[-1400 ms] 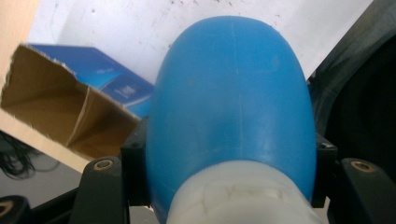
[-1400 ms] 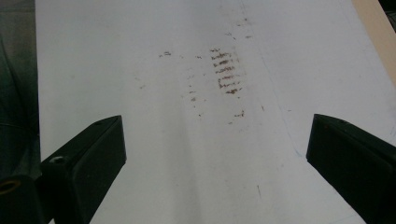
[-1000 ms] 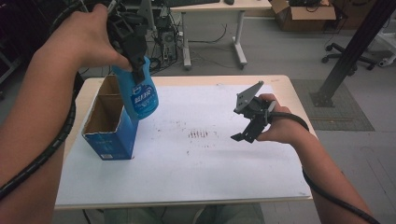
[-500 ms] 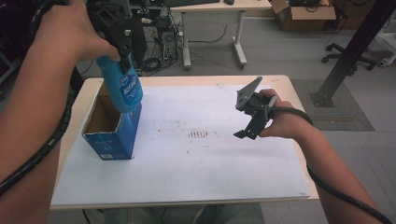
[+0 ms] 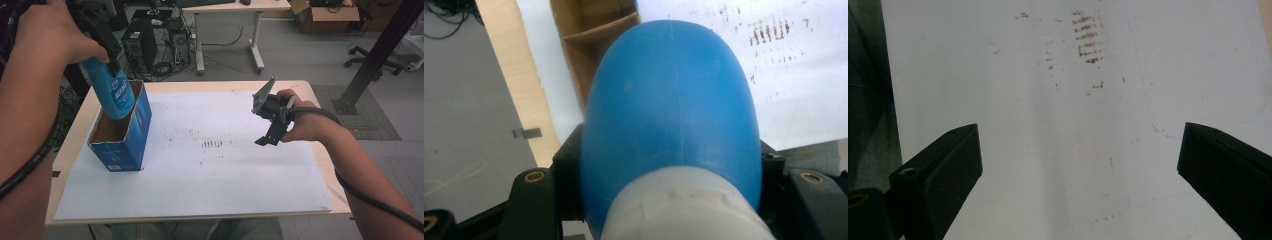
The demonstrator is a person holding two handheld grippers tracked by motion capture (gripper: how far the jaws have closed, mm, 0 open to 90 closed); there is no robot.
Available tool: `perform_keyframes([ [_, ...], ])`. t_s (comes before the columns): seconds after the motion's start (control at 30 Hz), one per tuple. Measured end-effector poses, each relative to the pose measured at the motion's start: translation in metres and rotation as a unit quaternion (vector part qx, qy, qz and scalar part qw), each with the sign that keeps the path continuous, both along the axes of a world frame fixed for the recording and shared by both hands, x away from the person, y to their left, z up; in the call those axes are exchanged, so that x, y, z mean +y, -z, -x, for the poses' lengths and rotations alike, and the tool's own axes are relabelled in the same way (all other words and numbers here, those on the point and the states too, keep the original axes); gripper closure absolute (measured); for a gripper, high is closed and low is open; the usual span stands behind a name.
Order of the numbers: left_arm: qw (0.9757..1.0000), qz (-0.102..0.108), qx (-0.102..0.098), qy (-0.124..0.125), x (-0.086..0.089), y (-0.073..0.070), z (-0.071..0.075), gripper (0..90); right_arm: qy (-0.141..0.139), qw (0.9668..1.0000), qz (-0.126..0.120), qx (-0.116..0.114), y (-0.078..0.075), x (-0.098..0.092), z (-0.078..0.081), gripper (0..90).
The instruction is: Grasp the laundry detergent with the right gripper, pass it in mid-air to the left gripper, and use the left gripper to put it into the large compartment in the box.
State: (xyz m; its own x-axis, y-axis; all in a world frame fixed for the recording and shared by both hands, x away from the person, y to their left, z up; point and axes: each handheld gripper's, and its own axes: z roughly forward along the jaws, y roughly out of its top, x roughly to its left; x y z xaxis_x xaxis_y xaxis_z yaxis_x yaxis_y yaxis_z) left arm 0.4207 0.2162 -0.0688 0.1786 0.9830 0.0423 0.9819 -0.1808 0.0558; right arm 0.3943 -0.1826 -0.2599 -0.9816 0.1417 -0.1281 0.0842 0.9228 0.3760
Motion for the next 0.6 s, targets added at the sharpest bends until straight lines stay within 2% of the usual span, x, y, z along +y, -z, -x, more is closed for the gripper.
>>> perform_keyframes([
  [0.23, 0.9995, -0.002, 0.001, -0.031, 0.012, 0.006, -0.002, 38.3, -0.002, 0.9992, 0.039, -0.002, -0.008, 0.003, 0.000, 4.0],
  [0.6, 0.9974, -0.006, 0.002, -0.072, 0.031, 0.018, -0.007, 38.3, -0.005, 0.9988, 0.049, 0.008, -0.006, 0.006, 0.001, 4.0],
])
